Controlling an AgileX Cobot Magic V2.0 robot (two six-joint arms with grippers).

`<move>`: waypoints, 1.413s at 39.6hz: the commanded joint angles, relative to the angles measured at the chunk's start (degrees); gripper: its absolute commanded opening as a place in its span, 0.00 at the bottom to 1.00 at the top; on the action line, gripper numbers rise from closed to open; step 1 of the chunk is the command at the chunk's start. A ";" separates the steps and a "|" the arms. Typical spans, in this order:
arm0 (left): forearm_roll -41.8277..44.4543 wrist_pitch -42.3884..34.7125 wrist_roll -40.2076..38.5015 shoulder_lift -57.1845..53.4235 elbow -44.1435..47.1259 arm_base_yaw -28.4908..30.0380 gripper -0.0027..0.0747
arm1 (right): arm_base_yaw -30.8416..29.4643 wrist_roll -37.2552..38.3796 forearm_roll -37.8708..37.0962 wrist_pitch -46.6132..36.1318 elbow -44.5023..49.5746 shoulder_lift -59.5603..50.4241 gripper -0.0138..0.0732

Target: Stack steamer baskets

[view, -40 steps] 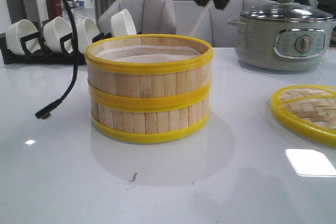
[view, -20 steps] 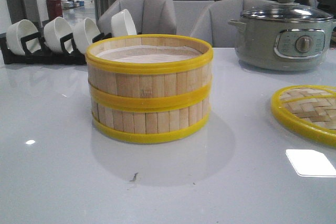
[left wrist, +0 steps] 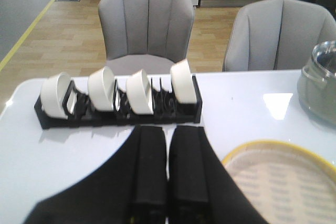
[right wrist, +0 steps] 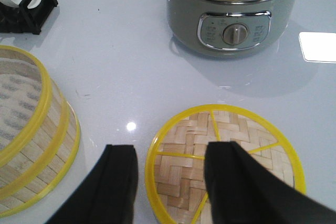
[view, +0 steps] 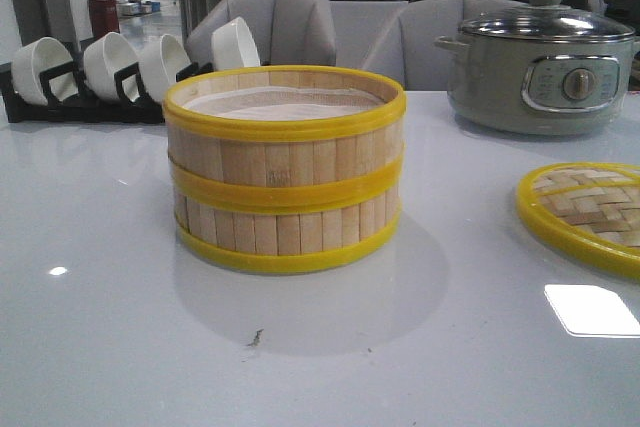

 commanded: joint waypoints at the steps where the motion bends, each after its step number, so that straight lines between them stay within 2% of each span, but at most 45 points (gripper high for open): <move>1: -1.29 -9.82 -0.67 -6.62 8.11 1.06 0.15 | 0.04 -0.20 0.34 -4.08 -2.08 -0.76 0.63; 10: -1.79 -15.19 -0.67 -20.35 28.46 1.72 0.15 | 0.04 -0.20 0.34 -3.24 -2.08 -0.76 0.63; 22: -2.94 -15.73 -0.67 -33.67 42.26 1.72 0.15 | 0.04 -0.20 0.34 -1.47 -2.08 -0.76 0.63; 47: -2.02 -14.69 -0.67 -35.76 44.26 1.72 0.15 | 0.04 -0.20 0.34 0.95 -2.08 -0.76 0.63; 51: -2.02 -14.69 -0.67 -35.76 44.26 1.72 0.15 | 0.04 -0.20 0.29 1.49 -2.08 -0.76 0.57; 56: -2.02 -14.69 -0.67 -35.76 44.26 1.72 0.15 | 0.04 -0.20 0.29 2.36 -2.08 -0.76 0.43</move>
